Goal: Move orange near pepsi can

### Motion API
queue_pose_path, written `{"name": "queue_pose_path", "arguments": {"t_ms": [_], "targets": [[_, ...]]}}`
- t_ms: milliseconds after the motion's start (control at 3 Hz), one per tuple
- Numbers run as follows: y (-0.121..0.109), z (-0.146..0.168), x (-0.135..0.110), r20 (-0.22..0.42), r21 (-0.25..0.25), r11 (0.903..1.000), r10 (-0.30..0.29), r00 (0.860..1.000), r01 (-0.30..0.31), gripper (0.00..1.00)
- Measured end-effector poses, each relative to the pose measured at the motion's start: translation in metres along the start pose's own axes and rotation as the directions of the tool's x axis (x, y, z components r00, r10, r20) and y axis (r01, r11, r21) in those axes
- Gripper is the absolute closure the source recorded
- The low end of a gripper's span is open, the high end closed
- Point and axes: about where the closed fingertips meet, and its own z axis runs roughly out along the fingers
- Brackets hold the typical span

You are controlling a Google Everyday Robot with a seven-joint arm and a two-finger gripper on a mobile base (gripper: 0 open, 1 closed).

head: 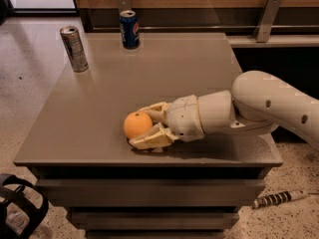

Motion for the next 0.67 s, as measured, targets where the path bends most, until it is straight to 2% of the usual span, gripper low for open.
{"name": "queue_pose_path", "arguments": {"t_ms": [333, 667], "targets": [[0.0009, 0.0012, -0.0012, 0.000, -0.003, 1.0000, -0.002, 1.000, 0.002, 1.00], [0.0009, 0.0013, -0.0013, 0.000, -0.003, 1.0000, -0.003, 1.000, 0.003, 1.00]]}}
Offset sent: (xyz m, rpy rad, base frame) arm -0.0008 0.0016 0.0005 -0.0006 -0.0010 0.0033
